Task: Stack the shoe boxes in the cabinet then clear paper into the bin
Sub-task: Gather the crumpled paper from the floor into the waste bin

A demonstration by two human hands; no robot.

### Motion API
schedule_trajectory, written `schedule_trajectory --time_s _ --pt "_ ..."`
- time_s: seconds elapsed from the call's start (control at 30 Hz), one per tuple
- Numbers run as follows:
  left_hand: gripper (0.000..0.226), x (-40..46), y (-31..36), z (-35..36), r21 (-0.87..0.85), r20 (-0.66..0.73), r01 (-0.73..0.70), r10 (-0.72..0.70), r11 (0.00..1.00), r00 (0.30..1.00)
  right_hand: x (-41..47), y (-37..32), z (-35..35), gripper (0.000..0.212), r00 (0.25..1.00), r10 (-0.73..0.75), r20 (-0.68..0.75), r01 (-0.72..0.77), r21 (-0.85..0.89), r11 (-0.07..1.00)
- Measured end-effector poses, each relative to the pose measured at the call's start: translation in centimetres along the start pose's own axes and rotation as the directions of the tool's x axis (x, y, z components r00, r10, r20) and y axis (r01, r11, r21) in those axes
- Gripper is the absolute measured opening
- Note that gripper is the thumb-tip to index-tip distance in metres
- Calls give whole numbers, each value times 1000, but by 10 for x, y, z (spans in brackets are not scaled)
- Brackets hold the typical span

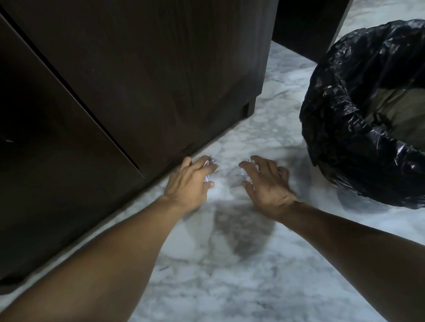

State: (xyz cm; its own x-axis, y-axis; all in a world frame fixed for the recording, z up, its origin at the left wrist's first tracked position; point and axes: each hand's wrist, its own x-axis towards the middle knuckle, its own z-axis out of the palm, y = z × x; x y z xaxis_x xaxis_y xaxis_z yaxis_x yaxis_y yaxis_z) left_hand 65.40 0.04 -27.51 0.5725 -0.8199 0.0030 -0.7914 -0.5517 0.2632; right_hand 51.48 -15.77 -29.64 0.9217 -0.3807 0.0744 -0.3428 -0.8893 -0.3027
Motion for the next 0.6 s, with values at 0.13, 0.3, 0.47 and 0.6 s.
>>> schedule_trajectory --time_s 0.13,0.3,0.47,0.6 --pt "27 -27 4 18 -43 -215 0 -10 999 976 -6 -4 -3 42 999 -34 9 34 -14 999" --pt "20 -42 6 14 -1 -215 3 -3 1000 977 -18 -11 -15 42 999 -52 -8 52 3 999" --pt "26 -59 13 -4 -83 -273 1 -23 997 962 -30 -28 -41 42 994 -70 -85 75 57 996" --pt "27 -64 31 -33 -171 -386 -53 -18 984 922 -43 -54 -82 43 977 -147 -154 162 92 982"
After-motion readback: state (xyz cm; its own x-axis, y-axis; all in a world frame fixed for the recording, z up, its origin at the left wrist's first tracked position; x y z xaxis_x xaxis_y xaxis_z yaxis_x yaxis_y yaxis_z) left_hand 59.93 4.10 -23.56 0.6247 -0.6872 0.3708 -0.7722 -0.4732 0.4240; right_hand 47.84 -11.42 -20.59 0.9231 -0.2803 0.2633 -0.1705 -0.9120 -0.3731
